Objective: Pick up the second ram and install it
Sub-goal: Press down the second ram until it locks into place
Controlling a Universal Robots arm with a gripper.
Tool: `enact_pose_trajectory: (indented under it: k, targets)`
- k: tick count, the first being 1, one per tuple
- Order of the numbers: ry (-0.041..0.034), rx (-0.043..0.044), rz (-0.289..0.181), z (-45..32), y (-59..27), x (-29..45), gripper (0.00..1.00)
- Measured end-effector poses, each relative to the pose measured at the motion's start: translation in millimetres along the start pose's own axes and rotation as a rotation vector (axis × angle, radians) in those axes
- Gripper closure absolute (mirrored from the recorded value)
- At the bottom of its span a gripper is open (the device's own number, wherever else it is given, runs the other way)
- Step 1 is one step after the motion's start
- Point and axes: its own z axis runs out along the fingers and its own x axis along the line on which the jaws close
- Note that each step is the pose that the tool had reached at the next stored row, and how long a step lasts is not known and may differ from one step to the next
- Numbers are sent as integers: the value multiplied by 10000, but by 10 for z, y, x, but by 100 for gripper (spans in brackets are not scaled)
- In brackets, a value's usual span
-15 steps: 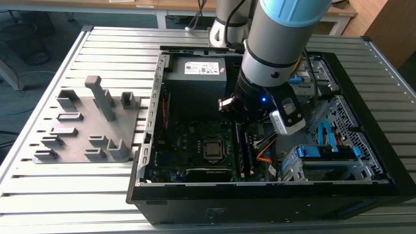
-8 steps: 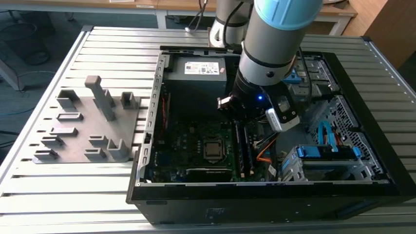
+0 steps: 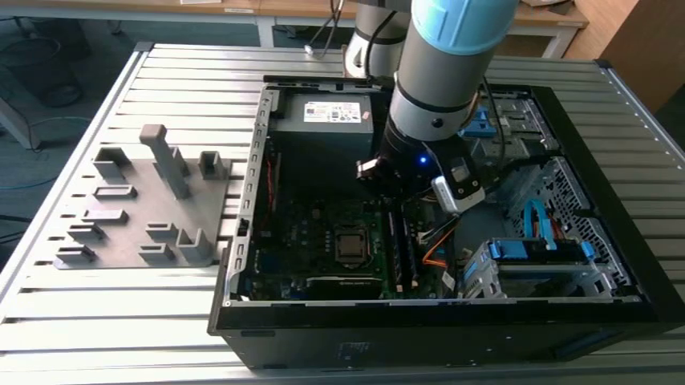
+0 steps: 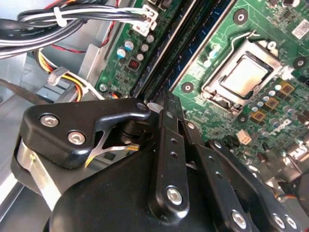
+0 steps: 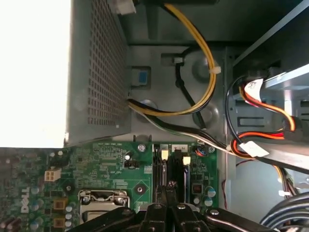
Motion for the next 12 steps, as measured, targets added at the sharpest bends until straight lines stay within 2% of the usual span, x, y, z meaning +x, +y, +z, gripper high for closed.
enact_pose_trajectory:
  k: [4,12]
  targets:
    - [3,32,1,52,-2,0,90]
    - [2,35,1,87,-4,-1,90]
